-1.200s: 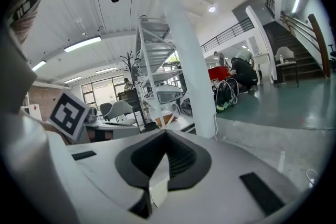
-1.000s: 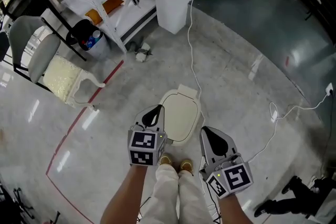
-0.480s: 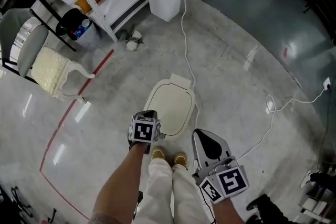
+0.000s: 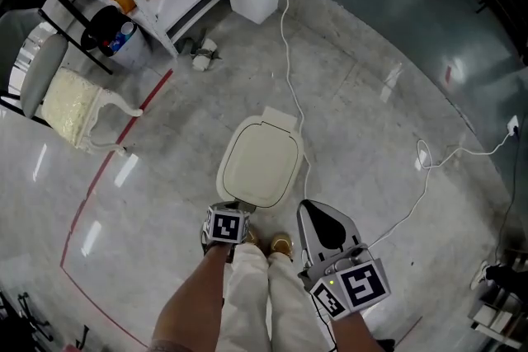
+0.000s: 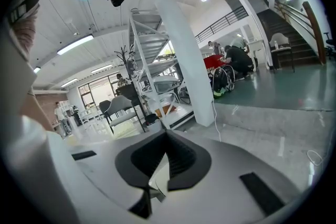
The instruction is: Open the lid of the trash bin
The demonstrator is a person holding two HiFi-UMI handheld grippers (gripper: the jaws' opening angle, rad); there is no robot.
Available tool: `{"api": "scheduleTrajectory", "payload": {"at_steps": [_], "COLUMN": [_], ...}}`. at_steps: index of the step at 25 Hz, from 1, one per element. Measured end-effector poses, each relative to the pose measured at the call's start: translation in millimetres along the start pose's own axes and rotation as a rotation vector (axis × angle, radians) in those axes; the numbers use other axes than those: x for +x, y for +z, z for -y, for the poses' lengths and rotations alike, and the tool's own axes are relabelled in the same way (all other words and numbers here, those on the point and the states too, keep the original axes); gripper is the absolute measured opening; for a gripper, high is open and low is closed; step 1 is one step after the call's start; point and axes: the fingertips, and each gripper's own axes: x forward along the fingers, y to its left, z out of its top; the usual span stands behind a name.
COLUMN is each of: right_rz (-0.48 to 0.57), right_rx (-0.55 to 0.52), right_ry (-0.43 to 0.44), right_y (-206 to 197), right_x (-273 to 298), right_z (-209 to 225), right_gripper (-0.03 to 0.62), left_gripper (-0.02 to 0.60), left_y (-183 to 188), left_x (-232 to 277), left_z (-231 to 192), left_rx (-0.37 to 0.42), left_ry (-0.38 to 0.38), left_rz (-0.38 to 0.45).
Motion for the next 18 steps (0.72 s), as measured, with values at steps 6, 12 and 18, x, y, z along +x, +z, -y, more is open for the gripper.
{"api": "scheduleTrajectory", "payload": {"at_steps": [6,12,18], "right_rz": [-0.011,-0.014,-0.014], "right_rx": [0.005,0.007,0.017], "right_ry": [0.003,-0.002,-0.014], "right_y": [-4.3,-7.5,-10.4], "right_x": [-2.0,-3.6,-5.0], "right_z": [-4.6,-3.2,0.2], "right_gripper": [0.035,0.035,0.035], "left_gripper": [0.006,0.009,0.012], "left_y": [-0.2,-3.1,-5.0], "left_x": [-1.9,0.8,1.0], "left_z": [0.1,-1.7,-0.3], "left_rx": [-0.003,0.009,0.022], "left_ry": [0.003,0.023,0.024], "left_rz": [0.005,0.005,0.009]}}
